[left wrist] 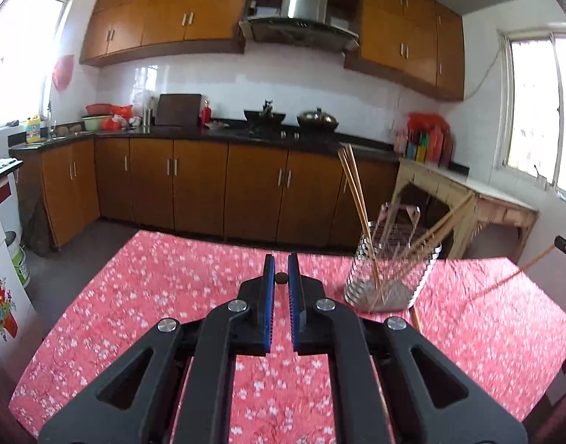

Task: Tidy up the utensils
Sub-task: 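Lift both held chopsticks and carry them over the wire holder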

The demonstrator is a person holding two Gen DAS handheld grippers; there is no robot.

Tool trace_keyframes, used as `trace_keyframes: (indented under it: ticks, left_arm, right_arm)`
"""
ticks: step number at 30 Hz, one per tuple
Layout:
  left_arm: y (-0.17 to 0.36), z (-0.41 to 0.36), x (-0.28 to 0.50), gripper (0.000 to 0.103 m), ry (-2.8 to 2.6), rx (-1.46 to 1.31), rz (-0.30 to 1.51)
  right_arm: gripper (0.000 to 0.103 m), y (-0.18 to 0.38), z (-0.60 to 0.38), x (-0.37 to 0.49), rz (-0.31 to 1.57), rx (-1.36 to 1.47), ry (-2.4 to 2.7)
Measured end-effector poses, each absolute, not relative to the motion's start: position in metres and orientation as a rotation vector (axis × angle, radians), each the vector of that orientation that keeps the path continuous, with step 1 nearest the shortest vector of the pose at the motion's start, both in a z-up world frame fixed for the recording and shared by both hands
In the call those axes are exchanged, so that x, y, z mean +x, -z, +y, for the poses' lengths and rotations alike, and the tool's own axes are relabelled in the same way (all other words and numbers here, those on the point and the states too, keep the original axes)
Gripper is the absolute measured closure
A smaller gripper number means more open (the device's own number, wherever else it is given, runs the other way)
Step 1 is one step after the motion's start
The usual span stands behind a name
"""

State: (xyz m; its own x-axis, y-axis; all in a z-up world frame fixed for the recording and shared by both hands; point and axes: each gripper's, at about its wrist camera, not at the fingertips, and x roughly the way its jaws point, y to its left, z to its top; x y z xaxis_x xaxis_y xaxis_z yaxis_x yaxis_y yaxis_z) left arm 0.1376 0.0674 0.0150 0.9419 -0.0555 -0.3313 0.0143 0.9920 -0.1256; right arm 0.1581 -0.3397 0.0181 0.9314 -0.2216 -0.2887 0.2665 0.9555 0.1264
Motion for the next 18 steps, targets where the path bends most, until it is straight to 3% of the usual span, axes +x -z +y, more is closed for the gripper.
trace_keyframes:
  ticks: [18]
  left_arm:
    - [-0.055,0.067,0.138,0.096,0.041,-0.141,0.235]
  right_arm:
    - [0.095,-0.061,-0.329,0.150,0.214,0.232,0.124]
